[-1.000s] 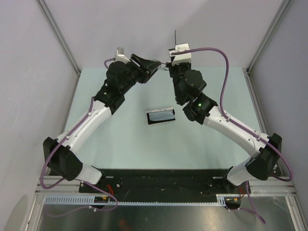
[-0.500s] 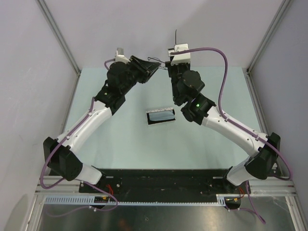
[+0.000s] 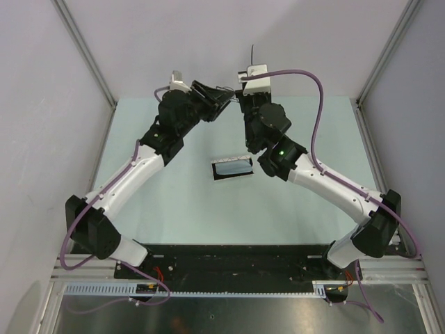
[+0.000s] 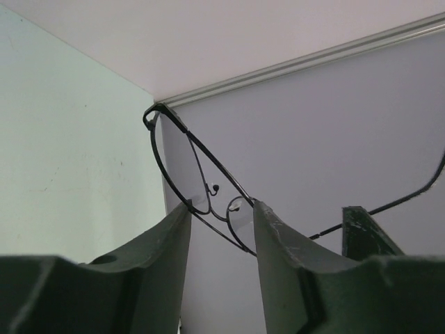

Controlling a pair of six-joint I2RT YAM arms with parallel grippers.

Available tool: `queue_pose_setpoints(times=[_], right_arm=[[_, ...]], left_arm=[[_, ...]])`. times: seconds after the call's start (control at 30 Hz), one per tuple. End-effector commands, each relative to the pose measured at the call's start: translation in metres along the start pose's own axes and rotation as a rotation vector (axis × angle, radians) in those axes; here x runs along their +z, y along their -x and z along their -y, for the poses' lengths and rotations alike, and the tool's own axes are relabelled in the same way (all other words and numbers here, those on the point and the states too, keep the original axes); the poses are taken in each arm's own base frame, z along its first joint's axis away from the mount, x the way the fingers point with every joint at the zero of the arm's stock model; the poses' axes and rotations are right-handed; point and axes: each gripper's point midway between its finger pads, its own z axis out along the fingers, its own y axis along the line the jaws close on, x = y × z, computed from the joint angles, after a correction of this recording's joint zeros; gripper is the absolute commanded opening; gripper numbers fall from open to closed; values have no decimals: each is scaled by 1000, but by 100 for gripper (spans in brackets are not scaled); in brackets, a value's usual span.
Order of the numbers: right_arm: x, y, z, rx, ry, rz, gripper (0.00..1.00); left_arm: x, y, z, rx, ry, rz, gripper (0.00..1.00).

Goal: Organize the sunglasses
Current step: Pass from the right arm to the left, then fold the left temple of the sunglasses with the sunglasses.

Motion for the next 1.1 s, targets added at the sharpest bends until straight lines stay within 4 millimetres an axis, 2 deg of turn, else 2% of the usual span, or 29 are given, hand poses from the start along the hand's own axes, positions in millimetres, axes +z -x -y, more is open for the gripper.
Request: queue_pose_setpoints(times=[0.0, 0.53, 0.8, 1.07], right_arm=[[-1, 20, -8, 55, -6, 52, 0], [-4, 8, -12, 52, -16, 37, 0], [-12, -1, -16, 46, 18, 38, 0], [-16, -5, -20, 59, 34, 44, 0]], left_arm=[[-2, -8, 36, -21, -96, -24, 40], [-2, -2, 41, -14, -103, -3, 16], [-1, 5, 45, -11, -111, 13, 3], [-1, 5, 47, -10, -117, 5, 2]])
